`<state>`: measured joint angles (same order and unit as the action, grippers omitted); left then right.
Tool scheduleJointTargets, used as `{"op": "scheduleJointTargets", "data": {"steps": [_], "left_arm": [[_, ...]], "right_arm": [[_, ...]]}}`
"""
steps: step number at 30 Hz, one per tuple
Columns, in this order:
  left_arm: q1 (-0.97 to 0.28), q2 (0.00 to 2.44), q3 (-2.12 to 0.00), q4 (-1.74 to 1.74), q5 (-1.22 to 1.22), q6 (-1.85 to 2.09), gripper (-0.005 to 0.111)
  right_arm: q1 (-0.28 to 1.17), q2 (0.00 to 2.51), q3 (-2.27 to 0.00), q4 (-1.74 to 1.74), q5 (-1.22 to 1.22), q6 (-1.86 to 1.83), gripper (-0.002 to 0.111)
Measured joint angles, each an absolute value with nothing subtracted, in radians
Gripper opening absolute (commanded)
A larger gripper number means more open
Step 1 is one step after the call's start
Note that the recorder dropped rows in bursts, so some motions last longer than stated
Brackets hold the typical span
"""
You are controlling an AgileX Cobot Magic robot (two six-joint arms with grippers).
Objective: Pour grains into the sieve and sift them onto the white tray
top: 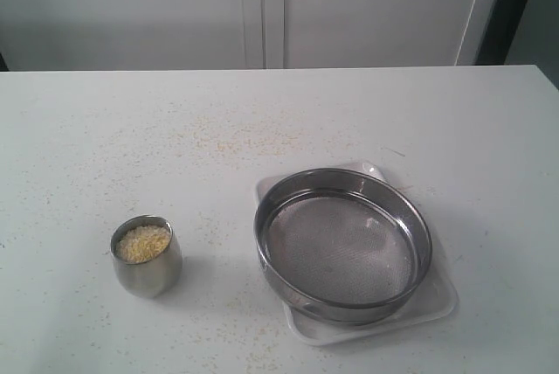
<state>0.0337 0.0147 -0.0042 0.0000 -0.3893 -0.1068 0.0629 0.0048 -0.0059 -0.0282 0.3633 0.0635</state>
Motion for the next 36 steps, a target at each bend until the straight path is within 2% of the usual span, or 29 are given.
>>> {"op": "scheduleJointTargets", "data": {"steps": [19, 36], "left_arm": [[0.034, 0.378, -0.004, 0.156, -0.647, -0.192, 0.0], [0.034, 0.811, -0.004, 0.322, -0.871, -0.196, 0.0]], "right_arm": [[0.063, 0.005, -0.006, -0.028, 0.363, 0.063, 0.0], [0.063, 0.005, -0.006, -0.028, 0.363, 0.063, 0.0]]}}
